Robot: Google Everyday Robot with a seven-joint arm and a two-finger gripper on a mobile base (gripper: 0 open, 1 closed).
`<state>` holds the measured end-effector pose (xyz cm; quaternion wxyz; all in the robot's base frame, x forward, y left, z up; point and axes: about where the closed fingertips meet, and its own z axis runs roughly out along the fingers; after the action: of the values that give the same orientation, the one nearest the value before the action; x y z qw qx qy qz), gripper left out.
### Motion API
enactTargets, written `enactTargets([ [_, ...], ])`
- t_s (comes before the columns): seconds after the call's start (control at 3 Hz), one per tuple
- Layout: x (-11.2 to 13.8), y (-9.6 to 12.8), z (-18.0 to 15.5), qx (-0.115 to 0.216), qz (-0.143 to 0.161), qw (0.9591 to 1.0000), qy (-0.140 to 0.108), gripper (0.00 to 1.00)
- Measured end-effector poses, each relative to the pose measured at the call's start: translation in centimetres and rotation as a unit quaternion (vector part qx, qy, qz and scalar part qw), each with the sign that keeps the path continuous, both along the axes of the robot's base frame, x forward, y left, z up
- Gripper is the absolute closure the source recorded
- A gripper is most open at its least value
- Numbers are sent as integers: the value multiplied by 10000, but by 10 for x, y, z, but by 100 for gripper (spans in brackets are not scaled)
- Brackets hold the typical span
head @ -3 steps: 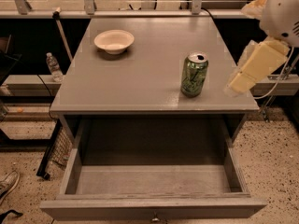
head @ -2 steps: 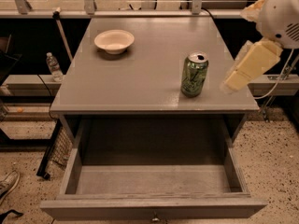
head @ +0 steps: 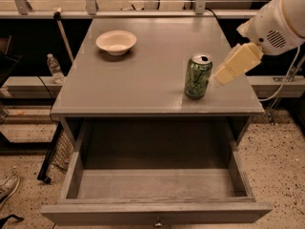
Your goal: Place green can into top drawer
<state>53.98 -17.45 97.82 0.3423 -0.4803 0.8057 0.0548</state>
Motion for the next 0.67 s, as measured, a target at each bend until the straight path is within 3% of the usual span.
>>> enactTargets([
  [0.33,24,11,-30,273,-97,9990,341,0],
  [0.67,35,20,-44,367,-97,9981,488,0],
])
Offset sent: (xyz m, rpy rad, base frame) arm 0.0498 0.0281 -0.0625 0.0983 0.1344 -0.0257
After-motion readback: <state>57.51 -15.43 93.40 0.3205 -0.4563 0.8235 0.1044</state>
